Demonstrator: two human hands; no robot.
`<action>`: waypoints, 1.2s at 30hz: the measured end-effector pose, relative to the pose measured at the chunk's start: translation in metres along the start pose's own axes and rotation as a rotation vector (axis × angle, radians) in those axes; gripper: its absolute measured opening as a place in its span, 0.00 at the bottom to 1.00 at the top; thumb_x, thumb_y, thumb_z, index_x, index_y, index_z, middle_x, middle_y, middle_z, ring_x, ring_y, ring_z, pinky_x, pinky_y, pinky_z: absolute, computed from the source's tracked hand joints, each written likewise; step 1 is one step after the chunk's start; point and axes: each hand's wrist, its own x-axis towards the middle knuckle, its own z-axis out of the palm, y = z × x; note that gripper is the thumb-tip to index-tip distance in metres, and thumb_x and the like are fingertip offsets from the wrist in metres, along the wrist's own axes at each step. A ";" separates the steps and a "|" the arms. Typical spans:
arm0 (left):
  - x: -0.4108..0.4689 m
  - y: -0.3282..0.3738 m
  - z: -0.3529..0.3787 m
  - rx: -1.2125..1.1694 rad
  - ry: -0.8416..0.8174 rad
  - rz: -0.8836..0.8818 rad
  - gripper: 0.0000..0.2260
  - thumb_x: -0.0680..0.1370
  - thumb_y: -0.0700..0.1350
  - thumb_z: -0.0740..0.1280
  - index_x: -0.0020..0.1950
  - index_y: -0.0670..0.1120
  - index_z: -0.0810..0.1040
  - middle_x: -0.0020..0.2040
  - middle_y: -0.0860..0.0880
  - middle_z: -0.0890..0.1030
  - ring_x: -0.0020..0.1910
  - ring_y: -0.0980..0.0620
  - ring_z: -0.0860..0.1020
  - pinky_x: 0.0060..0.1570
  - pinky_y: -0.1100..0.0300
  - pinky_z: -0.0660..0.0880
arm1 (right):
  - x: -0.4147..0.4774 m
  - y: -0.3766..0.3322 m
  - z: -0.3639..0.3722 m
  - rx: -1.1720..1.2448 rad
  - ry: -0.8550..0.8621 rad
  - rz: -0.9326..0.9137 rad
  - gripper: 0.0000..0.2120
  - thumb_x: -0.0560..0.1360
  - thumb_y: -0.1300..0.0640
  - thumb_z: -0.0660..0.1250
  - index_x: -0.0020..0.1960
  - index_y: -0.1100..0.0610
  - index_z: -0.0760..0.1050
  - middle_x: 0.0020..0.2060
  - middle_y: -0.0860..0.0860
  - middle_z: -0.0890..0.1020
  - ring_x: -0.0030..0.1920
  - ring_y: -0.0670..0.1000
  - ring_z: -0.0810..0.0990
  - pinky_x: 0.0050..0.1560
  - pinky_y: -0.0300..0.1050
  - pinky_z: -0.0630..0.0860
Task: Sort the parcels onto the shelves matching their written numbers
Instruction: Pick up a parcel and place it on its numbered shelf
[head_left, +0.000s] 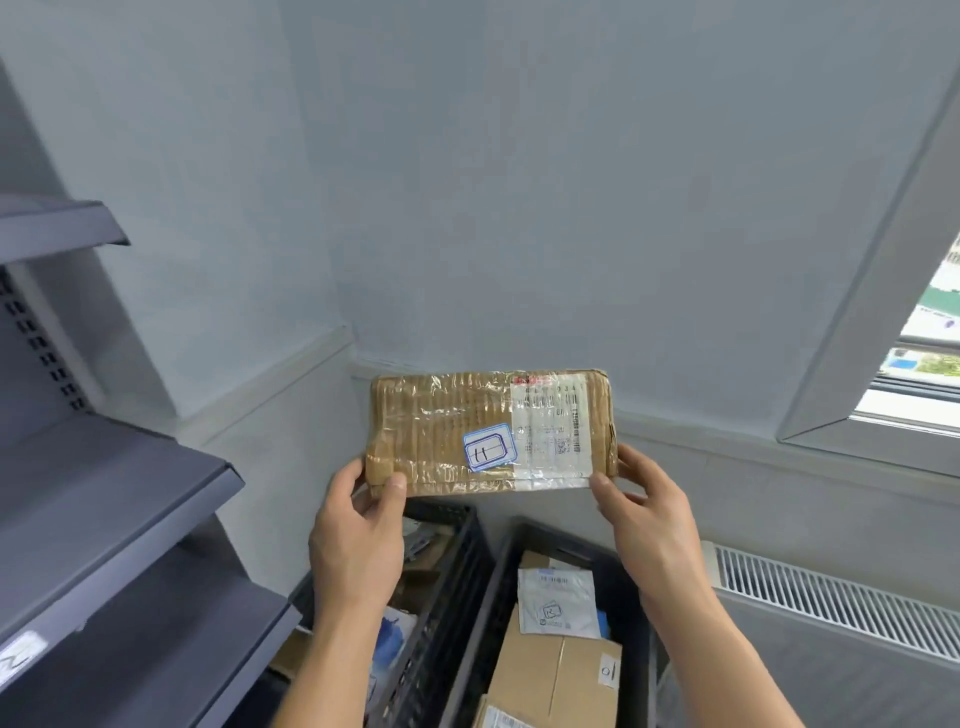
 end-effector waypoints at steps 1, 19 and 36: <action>-0.003 0.000 -0.007 -0.006 0.016 0.006 0.10 0.80 0.49 0.67 0.61 0.55 0.75 0.45 0.65 0.77 0.43 0.69 0.75 0.39 0.69 0.69 | -0.005 -0.003 0.003 0.005 -0.011 -0.003 0.19 0.79 0.53 0.68 0.68 0.42 0.74 0.58 0.38 0.80 0.53 0.46 0.82 0.52 0.48 0.78; -0.126 0.008 -0.104 -0.088 0.409 -0.060 0.13 0.77 0.46 0.71 0.60 0.56 0.77 0.48 0.62 0.82 0.42 0.75 0.77 0.44 0.68 0.72 | -0.084 -0.039 0.017 0.002 -0.401 -0.124 0.22 0.80 0.54 0.68 0.71 0.40 0.71 0.48 0.28 0.79 0.50 0.40 0.80 0.43 0.41 0.75; -0.287 -0.015 -0.268 -0.063 0.857 -0.116 0.16 0.77 0.45 0.72 0.64 0.55 0.77 0.52 0.62 0.83 0.51 0.68 0.80 0.50 0.70 0.74 | -0.261 -0.062 0.094 0.055 -0.886 -0.228 0.23 0.80 0.56 0.67 0.73 0.43 0.70 0.55 0.35 0.79 0.52 0.39 0.79 0.56 0.47 0.76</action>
